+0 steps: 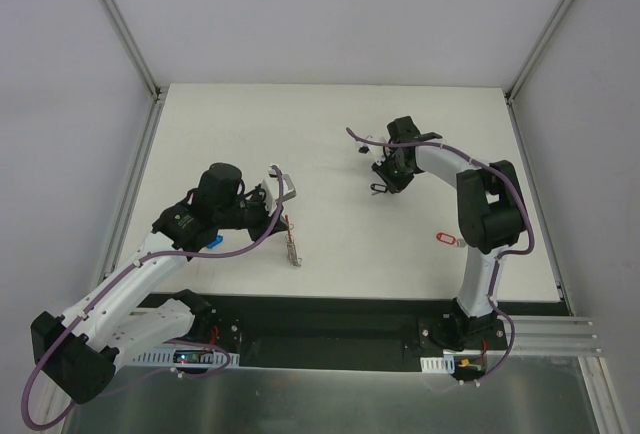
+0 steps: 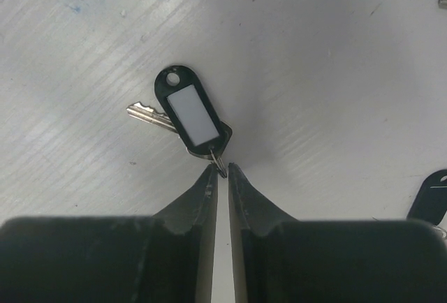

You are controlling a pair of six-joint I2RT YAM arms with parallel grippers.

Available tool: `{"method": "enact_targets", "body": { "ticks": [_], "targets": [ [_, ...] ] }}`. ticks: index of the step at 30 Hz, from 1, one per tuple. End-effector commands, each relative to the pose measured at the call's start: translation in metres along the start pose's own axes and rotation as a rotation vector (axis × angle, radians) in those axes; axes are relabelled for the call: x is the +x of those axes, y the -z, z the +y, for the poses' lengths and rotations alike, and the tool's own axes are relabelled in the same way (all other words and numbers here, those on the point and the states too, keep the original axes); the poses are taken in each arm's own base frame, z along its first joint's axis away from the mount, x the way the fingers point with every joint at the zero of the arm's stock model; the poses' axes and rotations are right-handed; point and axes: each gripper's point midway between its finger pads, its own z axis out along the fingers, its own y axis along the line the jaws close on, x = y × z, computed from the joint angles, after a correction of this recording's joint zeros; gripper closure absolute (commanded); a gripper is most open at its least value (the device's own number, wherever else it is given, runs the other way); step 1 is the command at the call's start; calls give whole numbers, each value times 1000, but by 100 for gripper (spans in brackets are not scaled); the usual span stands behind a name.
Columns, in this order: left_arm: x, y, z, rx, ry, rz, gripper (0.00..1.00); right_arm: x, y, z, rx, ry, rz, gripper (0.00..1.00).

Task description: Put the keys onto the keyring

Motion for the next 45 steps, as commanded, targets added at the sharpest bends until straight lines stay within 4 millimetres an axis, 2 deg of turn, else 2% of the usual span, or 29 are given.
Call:
{"method": "enact_targets", "body": {
  "ticks": [1, 7, 19, 25, 29, 35, 42, 45],
  "targets": [
    [-11, 0, -3, 15, -39, -33, 100, -10, 8, 2, -14, 26, -29, 88],
    [-10, 0, -3, 14, -40, -31, 100, -11, 8, 4, -20, 27, -36, 99],
    [-11, 0, -3, 15, -41, -33, 100, -13, 18, 12, -43, -9, -64, 98],
    [-12, 1, -3, 14, -44, -38, 100, -15, 23, 25, -26, -52, -61, 99],
    [-13, 2, -4, 15, -46, -41, 100, -15, 26, 42, -38, -77, -78, 99],
    [-15, 3, -5, 14, -49, -49, 100, -26, 32, 61, -19, -84, -167, 99],
    [-15, 4, -5, 12, -50, -51, 100, -48, 56, 78, 21, -65, -340, 99],
    [-15, 4, -5, 13, -50, -52, 100, -57, 75, 87, 35, -49, -428, 98]
  ]
}}
